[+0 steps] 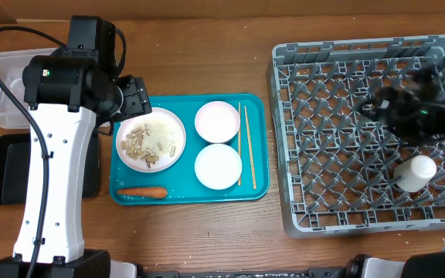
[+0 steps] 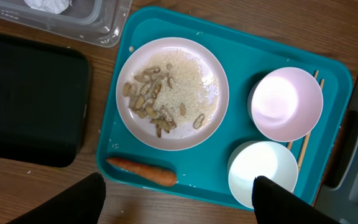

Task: Sort waste into correct bins and load items into the dishwasher
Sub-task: 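Retract the left arm to rest and move the right gripper to the tray, then grasp the white bowl on the tray rim with the right gripper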

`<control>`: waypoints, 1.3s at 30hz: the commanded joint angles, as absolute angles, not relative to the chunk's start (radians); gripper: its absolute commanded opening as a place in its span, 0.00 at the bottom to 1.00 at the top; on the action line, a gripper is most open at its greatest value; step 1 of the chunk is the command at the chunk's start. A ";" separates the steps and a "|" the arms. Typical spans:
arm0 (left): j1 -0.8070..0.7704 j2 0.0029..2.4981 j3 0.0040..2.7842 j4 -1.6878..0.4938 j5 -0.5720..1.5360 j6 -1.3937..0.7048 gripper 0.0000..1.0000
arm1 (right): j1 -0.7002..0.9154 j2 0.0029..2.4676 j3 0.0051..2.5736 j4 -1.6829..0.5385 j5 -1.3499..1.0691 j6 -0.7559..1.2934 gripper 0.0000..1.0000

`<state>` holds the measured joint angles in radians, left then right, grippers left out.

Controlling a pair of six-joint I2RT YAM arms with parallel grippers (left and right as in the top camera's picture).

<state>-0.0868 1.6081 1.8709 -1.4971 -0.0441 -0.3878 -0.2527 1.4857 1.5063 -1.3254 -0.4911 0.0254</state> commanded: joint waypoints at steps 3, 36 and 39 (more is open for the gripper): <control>-0.054 1.610 1.874 -1.540 -0.123 -0.461 0.82 | 0.080 1.465 1.546 -1.287 -0.400 0.088 0.92; 0.164 1.610 1.867 -1.587 -0.123 -0.457 1.00 | 0.608 2.040 1.524 -1.116 -0.202 0.297 0.33; 0.164 1.610 1.867 -1.588 -0.123 -0.457 1.00 | 0.608 2.040 1.524 -1.114 -0.203 0.297 0.21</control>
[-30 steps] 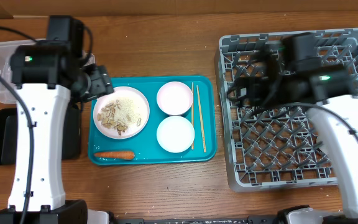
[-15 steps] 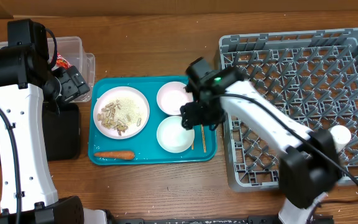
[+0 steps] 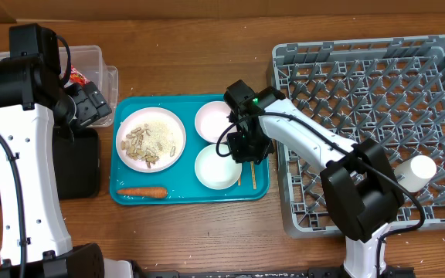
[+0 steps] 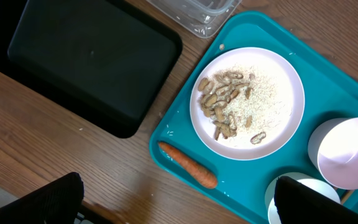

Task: Sort waste into correct bins and load items into the dishwasher
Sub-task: 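Grasp the white bowl on the tray rim with the right gripper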

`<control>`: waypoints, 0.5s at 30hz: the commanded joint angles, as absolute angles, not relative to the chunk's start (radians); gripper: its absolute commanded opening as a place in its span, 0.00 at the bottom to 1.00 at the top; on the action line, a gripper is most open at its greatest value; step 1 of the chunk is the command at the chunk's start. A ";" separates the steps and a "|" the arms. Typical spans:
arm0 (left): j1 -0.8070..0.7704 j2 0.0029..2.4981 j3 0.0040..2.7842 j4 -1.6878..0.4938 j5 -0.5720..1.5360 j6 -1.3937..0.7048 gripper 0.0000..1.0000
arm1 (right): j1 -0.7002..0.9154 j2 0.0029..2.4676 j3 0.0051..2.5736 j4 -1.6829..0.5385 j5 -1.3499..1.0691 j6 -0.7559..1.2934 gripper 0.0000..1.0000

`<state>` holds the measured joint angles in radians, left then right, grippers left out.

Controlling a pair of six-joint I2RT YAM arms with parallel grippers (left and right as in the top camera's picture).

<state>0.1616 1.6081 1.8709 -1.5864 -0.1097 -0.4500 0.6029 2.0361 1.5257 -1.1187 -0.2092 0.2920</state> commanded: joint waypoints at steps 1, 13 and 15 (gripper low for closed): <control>0.164 1.610 1.867 -1.589 -0.123 -0.457 1.00 | 0.608 2.040 1.524 -1.115 -0.203 0.297 0.16; 0.164 1.610 1.867 -1.590 -0.123 -0.457 1.00 | 0.630 2.040 1.476 -1.084 -0.203 0.297 0.04; 0.164 1.610 1.867 -1.590 -0.123 -0.457 1.00 | 0.630 2.037 1.480 -1.084 -0.202 0.297 0.04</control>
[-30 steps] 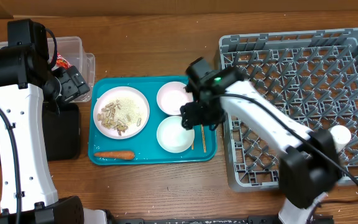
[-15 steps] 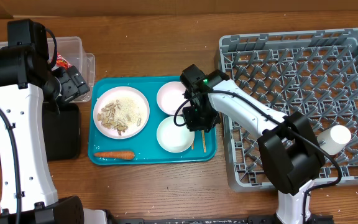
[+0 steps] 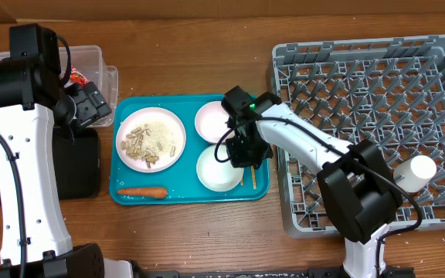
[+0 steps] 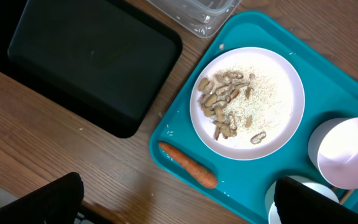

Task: Sort waste into correct bins and load items into the dishwasher
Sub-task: 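Grasp the white bowl on the tray rim with the right gripper, then carry the white bowl into the dish rack and release it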

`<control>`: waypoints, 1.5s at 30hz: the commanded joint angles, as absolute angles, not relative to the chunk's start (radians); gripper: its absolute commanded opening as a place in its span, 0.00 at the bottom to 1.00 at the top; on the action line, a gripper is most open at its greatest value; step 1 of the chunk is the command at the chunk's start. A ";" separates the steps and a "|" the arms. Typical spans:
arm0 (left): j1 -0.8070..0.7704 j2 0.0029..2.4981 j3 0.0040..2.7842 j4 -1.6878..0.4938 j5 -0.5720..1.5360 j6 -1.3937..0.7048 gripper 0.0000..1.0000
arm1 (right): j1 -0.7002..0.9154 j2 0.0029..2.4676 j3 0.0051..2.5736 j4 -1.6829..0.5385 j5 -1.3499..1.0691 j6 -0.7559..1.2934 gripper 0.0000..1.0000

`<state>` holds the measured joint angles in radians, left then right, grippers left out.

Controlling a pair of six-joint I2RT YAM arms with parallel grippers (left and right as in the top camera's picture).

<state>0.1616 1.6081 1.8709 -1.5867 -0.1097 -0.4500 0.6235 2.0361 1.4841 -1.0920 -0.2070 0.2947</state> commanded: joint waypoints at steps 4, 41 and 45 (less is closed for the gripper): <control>0.164 1.610 1.867 -1.591 -0.123 -0.457 1.00 | 0.618 2.009 1.527 -1.123 -0.187 0.296 0.04; 0.164 1.610 1.867 -1.570 -0.104 -0.457 1.00 | -0.140 1.980 1.703 -0.879 1.232 0.398 0.04; 0.164 1.610 1.867 -1.567 -0.104 -0.457 1.00 | -0.133 2.059 1.703 -0.895 1.163 0.398 0.04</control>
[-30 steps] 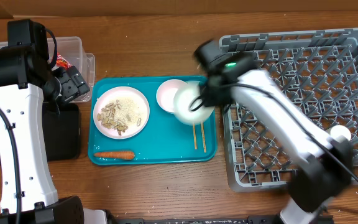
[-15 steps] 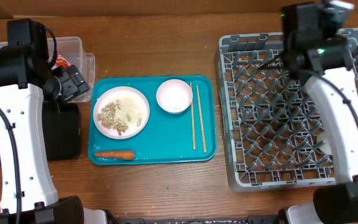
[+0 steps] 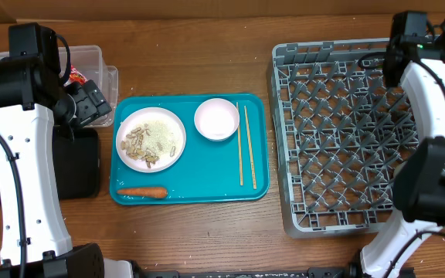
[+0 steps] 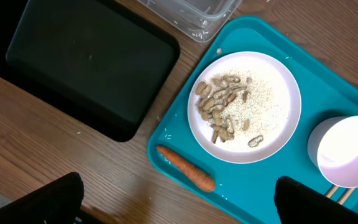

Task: Sort waste into correct bins and load items into the dishwasher
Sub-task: 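Carry the white bowl into the dish rack and release it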

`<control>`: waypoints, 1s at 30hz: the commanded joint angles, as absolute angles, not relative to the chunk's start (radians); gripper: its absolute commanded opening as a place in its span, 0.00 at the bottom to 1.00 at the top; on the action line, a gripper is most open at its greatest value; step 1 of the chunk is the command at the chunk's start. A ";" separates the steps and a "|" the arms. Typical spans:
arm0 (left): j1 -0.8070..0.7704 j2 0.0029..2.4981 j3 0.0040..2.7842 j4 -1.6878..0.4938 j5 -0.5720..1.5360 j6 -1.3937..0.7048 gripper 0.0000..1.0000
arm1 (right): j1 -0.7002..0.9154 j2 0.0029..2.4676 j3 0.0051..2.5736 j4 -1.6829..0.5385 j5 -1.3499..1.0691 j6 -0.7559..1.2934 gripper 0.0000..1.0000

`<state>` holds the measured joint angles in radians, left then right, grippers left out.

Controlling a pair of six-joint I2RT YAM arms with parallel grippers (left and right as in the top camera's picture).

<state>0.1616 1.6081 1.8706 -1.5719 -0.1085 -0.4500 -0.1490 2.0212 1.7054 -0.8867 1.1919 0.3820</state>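
Note:
A teal tray [image 3: 207,181] holds a white plate of peanuts and rice [image 3: 151,139], a pink bowl [image 3: 216,120], two chopsticks [image 3: 242,147] and a carrot [image 3: 141,191]. In the left wrist view the plate [image 4: 244,106], the carrot [image 4: 185,177] and the bowl [image 4: 347,151] all show. My left gripper [image 4: 179,183] hangs open above the tray's left edge and holds nothing. My right arm [image 3: 427,77] reaches to the far right corner of the grey dishwasher rack [image 3: 361,139]. Its fingers cannot be made out.
A clear plastic bin [image 3: 91,62] with wrappers stands at the back left. A black bin [image 3: 76,166] lies in front of it, partly under my left arm. Bare wood runs along the table's front edge.
The white bowl that lay at the front of the tray is gone from it. My right arm has moved from that bowl to the rack's far right corner. The white cup no longer shows in the rack.
My left gripper was first over the plate while my right arm was over the rack by a white cup. Then the left had moved back over the bins and the right was at the front white bowl. Now that bowl is off the tray.

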 commanded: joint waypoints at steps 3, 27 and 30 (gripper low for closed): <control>0.164 1.610 1.867 -1.564 -0.104 -0.457 1.00 | -0.104 2.087 1.703 -0.933 1.088 0.399 0.04; 0.164 1.610 1.867 -1.563 -0.104 -0.456 1.00 | 0.247 1.894 1.876 -1.200 0.326 0.254 0.82; 0.163 1.610 1.867 -1.563 -0.104 -0.457 1.00 | 0.302 1.901 1.867 -1.155 0.036 0.245 0.83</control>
